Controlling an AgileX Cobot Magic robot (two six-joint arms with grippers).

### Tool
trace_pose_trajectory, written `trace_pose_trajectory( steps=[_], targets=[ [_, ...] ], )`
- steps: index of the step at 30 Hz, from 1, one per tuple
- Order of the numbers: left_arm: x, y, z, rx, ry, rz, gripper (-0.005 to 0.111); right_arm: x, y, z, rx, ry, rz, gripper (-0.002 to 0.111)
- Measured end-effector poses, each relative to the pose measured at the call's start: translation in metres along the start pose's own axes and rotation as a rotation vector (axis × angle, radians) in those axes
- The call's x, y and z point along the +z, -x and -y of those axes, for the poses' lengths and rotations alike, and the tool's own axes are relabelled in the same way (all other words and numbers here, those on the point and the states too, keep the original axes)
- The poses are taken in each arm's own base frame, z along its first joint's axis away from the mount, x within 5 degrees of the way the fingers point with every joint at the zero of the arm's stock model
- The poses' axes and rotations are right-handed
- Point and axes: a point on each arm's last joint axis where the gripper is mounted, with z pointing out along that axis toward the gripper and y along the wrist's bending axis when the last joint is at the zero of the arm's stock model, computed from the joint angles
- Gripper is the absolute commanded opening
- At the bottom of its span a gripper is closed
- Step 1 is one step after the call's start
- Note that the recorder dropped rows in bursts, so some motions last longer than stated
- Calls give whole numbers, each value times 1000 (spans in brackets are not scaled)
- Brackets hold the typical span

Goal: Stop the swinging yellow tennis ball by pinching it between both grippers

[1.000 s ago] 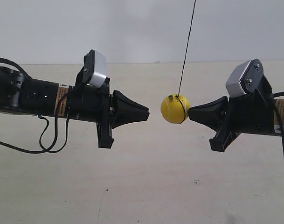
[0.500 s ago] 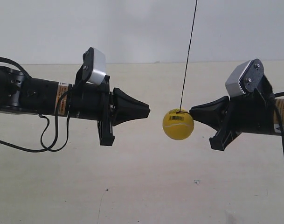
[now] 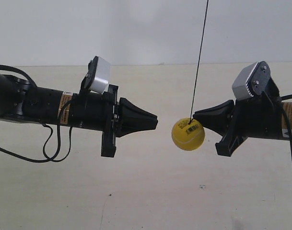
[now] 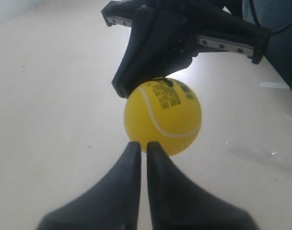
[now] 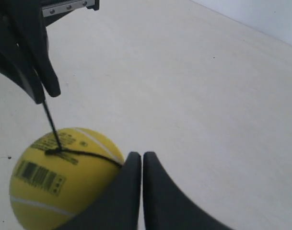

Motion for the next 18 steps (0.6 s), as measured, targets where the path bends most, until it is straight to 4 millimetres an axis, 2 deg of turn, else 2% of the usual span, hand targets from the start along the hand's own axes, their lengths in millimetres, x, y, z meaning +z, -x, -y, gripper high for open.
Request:
trace_pose_trajectory(
  steps=[8, 18],
  targets=[
    [17, 3, 10, 24, -30, -33, 5, 0, -1, -1, 9, 10, -7, 0],
    [19, 3, 10, 23, -21, -42, 5, 0, -1, -1, 15, 13, -9, 0]
  ],
)
